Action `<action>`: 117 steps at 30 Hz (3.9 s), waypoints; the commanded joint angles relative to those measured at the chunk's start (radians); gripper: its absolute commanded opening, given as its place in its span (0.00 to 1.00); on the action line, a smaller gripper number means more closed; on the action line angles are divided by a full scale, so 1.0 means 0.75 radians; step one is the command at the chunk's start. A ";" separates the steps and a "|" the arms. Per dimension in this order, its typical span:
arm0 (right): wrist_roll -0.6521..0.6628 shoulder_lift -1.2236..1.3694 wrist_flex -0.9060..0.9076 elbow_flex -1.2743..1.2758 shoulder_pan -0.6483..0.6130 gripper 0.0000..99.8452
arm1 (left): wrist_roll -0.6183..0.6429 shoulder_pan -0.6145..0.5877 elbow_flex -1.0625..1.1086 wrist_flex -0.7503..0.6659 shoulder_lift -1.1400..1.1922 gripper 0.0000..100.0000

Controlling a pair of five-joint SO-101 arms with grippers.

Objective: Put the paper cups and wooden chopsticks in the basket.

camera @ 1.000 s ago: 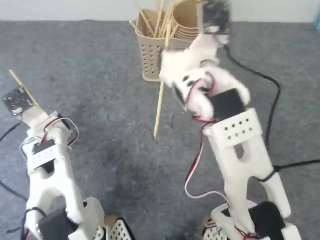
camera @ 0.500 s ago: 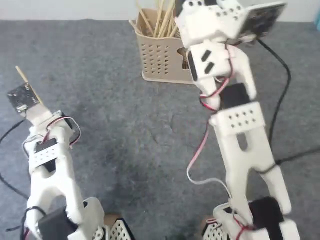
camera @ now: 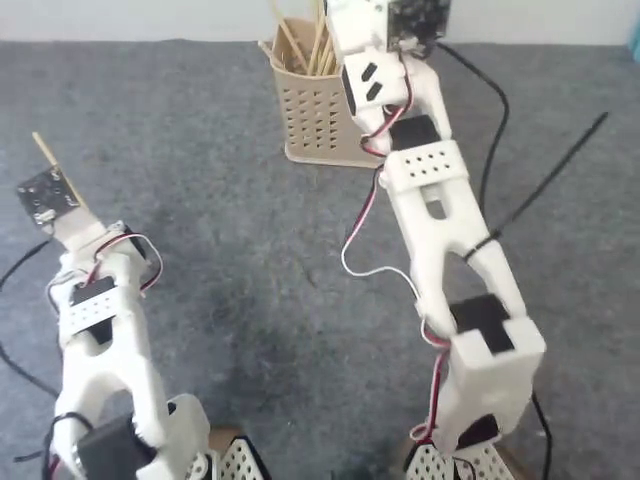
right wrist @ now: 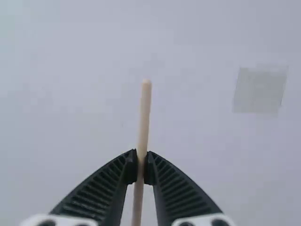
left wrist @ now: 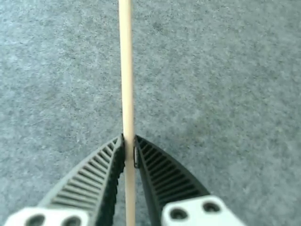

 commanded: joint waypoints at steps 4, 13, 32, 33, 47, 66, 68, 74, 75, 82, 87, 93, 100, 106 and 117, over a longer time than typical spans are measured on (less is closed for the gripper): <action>0.014 -0.036 0.228 -0.098 -0.032 0.20 | -0.016 0.014 -0.062 -0.025 -0.004 0.01; -0.297 -0.418 0.780 -0.096 0.001 0.09 | -0.045 0.074 -0.034 -0.027 -0.014 0.01; -0.266 -1.112 1.996 -0.090 0.400 0.01 | -0.127 0.419 -0.136 -0.016 -0.029 0.01; -0.250 -1.136 2.069 -0.090 0.427 0.01 | -0.129 0.423 -0.173 0.002 -0.049 0.01; -0.217 -1.310 2.798 -0.070 0.725 0.01 | -0.133 0.552 -0.371 0.434 -0.841 0.01; 0.027 -2.448 2.227 1.491 0.717 0.01 | -0.243 0.921 -0.351 -0.243 -0.912 0.01; 0.047 -2.542 2.165 1.624 0.717 0.01 | -0.243 0.923 -0.359 -0.426 -0.816 0.01; 0.061 -2.718 2.035 1.939 0.717 0.01 | -0.243 0.959 -0.621 -0.556 -0.428 0.01; 0.057 -2.730 1.992 2.005 0.711 0.01 | -0.243 0.964 -0.686 -0.556 -0.354 0.01; -0.198 -2.802 1.476 2.596 0.703 0.01 | -0.241 1.033 -1.077 -0.556 0.137 0.01; -0.188 -2.826 1.443 2.637 0.688 0.01 | -0.243 1.043 -1.308 -0.565 0.481 0.01; -0.188 -2.832 1.494 2.637 0.627 0.01 | -0.241 1.009 -1.640 -0.565 0.902 0.01; -0.117 -2.832 1.486 2.637 0.629 0.01 | -0.243 0.968 -1.910 -0.554 1.197 0.01; -0.098 -2.832 1.486 2.637 0.629 0.01 | -0.250 0.949 -1.918 -0.556 1.207 0.01; -0.094 -2.832 1.486 2.637 0.631 0.01 | -0.243 0.931 -1.871 -0.133 0.968 0.13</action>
